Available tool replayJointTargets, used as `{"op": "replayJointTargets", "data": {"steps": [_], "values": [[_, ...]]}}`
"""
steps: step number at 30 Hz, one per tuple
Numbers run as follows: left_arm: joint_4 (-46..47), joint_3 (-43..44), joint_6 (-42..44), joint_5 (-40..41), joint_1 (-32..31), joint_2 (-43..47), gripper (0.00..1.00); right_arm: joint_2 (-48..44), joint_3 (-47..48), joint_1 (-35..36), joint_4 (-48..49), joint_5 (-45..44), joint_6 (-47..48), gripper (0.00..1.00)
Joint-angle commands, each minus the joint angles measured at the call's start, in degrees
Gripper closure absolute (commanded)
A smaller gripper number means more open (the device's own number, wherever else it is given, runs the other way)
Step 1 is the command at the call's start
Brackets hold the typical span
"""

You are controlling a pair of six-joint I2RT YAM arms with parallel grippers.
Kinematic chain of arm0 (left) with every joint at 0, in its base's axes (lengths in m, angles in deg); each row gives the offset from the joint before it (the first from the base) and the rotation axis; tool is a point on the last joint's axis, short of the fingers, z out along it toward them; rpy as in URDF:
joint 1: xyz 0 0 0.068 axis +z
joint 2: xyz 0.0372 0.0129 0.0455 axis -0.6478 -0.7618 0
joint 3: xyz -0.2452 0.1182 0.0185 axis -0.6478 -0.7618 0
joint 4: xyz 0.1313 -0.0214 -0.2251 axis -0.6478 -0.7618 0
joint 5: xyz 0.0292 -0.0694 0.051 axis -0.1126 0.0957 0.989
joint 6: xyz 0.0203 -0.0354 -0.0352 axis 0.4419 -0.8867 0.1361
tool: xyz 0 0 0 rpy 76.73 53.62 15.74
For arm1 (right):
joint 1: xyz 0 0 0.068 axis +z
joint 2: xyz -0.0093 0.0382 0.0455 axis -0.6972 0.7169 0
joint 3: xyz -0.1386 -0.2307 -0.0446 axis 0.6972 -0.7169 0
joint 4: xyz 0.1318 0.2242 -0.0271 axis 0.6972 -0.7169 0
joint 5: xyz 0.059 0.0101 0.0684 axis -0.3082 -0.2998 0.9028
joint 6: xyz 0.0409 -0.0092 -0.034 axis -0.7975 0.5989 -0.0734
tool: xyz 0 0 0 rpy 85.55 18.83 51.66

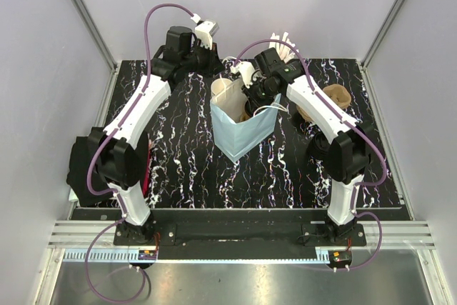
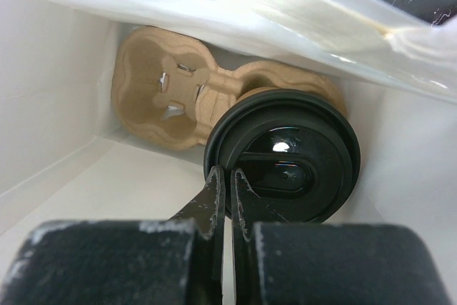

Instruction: Pack the takeout coffee

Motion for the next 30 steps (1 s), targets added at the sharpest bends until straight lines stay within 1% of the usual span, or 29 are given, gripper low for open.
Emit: {"op": "replayJointTargets", "data": {"steps": [1,30], "values": [[1.6,1.1,-0.2,0.2,0.3,0.3,0.89,-2.4,-0.1,0.7,2.2,-0.1,0.8,1.0],[1.7,1.0,-0.2,0.5,0.2,0.4,0.89,-0.9,-2.1,0.6,4.0,0.3,0.8,1.0]]}}
